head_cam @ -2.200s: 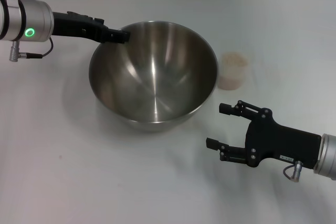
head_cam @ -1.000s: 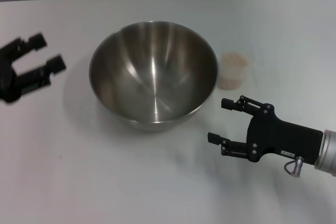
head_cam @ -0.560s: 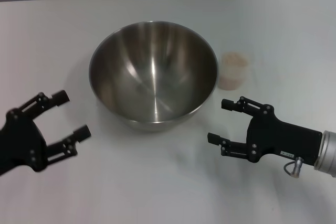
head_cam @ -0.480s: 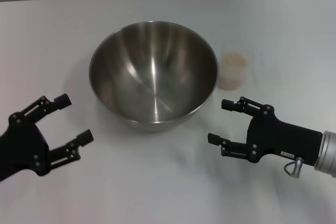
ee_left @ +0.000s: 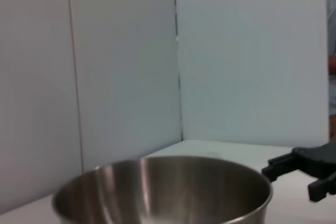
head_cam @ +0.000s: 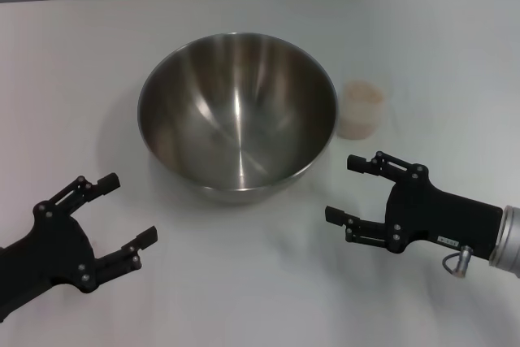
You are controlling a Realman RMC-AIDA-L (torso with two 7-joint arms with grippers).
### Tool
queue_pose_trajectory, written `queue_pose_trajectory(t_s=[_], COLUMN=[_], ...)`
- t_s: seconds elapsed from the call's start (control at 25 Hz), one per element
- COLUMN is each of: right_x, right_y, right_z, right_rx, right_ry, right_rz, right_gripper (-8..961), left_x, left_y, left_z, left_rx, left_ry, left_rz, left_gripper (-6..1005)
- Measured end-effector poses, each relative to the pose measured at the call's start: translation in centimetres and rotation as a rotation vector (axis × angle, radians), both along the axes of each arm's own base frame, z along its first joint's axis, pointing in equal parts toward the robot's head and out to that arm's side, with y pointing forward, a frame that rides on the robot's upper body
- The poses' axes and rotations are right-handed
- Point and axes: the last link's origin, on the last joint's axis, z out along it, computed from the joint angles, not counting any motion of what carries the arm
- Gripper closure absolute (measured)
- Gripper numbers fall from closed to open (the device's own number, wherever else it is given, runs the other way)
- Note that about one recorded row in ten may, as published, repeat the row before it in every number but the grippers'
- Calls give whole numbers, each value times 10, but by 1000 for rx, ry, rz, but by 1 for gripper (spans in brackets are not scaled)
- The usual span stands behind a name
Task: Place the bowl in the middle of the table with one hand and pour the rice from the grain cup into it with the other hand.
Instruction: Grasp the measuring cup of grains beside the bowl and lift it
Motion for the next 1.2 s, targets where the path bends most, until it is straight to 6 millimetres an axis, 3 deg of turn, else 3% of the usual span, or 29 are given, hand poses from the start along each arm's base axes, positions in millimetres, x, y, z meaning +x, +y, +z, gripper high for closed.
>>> queue_pose_trajectory(t_s=[0.68, 1.0, 1.2], right_x=[3, 8, 8], right_y=[-10, -34, -34], right_z=[-3, -8, -17], right_rx=[19, 325, 459], right_ry=[32, 149, 159], right_rz=[-39, -196, -333], right_gripper=[135, 134, 134], left_x=[-3, -2, -2], left_y=[0, 3, 3], left_z=[0, 2, 3], left_rx=[3, 0, -2], left_ry=[-8, -29, -30], left_rz=[34, 49, 45], left_gripper=[129, 130, 130])
